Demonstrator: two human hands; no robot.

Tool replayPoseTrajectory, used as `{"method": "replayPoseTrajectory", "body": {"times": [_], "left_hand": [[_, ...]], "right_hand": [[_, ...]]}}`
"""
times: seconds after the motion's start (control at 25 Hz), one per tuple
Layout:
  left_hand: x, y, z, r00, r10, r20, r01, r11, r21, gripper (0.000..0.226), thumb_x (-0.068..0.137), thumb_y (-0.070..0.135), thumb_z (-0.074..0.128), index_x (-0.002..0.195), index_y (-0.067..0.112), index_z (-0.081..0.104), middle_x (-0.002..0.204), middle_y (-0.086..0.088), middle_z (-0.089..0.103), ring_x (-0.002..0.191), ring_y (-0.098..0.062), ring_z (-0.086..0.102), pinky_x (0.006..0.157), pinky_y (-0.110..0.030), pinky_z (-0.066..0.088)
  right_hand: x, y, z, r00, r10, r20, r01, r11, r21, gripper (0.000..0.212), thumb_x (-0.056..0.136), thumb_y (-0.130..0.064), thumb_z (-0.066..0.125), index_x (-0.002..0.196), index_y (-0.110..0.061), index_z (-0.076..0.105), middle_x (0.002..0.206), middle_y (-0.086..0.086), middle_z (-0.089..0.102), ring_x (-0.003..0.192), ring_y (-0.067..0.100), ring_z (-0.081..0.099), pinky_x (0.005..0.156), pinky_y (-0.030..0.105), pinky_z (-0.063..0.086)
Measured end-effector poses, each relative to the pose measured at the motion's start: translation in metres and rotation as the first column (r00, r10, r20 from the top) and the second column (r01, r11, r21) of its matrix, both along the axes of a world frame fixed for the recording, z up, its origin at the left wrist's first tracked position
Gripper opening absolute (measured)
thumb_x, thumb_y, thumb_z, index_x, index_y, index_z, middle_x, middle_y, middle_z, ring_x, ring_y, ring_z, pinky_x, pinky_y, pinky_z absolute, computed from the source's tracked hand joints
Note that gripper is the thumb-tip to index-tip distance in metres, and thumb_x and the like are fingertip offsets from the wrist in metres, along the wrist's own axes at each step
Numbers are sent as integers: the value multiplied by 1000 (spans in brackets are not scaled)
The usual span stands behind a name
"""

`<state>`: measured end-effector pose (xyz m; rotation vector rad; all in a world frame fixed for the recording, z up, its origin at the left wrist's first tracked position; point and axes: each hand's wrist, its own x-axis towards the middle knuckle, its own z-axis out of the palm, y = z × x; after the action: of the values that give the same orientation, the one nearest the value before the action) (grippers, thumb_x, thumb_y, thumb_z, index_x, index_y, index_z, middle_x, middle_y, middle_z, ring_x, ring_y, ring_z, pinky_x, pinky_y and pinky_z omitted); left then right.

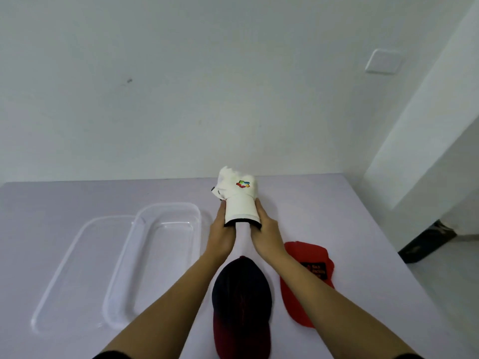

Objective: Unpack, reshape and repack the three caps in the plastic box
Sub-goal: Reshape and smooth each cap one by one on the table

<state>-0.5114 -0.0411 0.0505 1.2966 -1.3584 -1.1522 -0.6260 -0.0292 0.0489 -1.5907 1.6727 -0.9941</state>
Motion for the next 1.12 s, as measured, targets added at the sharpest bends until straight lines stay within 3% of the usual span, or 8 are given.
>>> {"method": "replayPoseTrajectory", "body": {"times": [0.16,0.28,0.4,0.48,0.6,0.8,1.0,1.12], "left_hand": [[-15,1,-5,985,48,-163,-38,997,64,38,102,17,37,139,17,43,135,-5,54,126,-20,51,102,-28,42],[11,6,1,967,-154,204,171,983,-70,56,97,14,44,147,27,23,135,14,44,120,-7,47,93,-10,37],[42,1,2,794,-421,439,440,896,65,95,77,-5,49,151,25,-4,156,10,16,142,-12,23,105,-8,22],[53,-8,11,885,-321,338,320,945,60,93,78,5,48,151,26,-4,160,7,0,148,-13,6,111,-22,13],[50,-27,34,971,-185,149,183,983,30,73,93,39,49,151,32,5,158,15,8,142,-5,13,115,-33,15],[27,-34,52,942,-321,94,309,943,123,40,90,53,49,116,25,62,119,4,65,116,-17,59,97,-31,44],[16,-30,59,984,-92,152,105,991,-84,20,85,39,65,77,22,71,70,5,71,66,-5,62,65,-17,46],[18,-33,71,991,-91,100,100,991,-92,18,83,36,69,68,26,70,63,8,68,62,-6,61,63,-17,45]], "right_hand": [[13,-3,2,989,-85,120,87,996,-15,62,94,-2,42,148,-25,21,96,10,62,80,20,58,67,21,47],[-12,7,-4,998,2,-59,-8,995,-103,76,88,6,43,148,-26,8,128,13,55,110,25,56,93,30,46],[-45,20,-15,961,79,-264,-131,974,-185,86,84,10,44,147,-26,-1,154,10,25,132,28,40,105,30,37],[-58,26,-21,922,98,-373,-196,952,-234,90,84,10,45,148,-32,-1,158,9,12,133,32,39,103,39,44],[-58,31,-29,904,97,-416,-234,926,-295,94,84,8,48,145,-41,-4,157,14,10,131,37,41,91,44,52],[-42,28,-37,893,65,-446,-256,887,-385,98,82,9,56,147,-38,0,155,17,14,135,35,37,86,33,55],[-41,26,-43,868,21,-496,-200,929,-312,108,79,7,59,144,-43,-10,158,10,5,121,29,51,63,21,46],[-45,20,-42,975,-216,-48,210,971,-112,81,93,-7,49,147,-30,-6,159,5,-7,145,22,11,107,31,36]]}}
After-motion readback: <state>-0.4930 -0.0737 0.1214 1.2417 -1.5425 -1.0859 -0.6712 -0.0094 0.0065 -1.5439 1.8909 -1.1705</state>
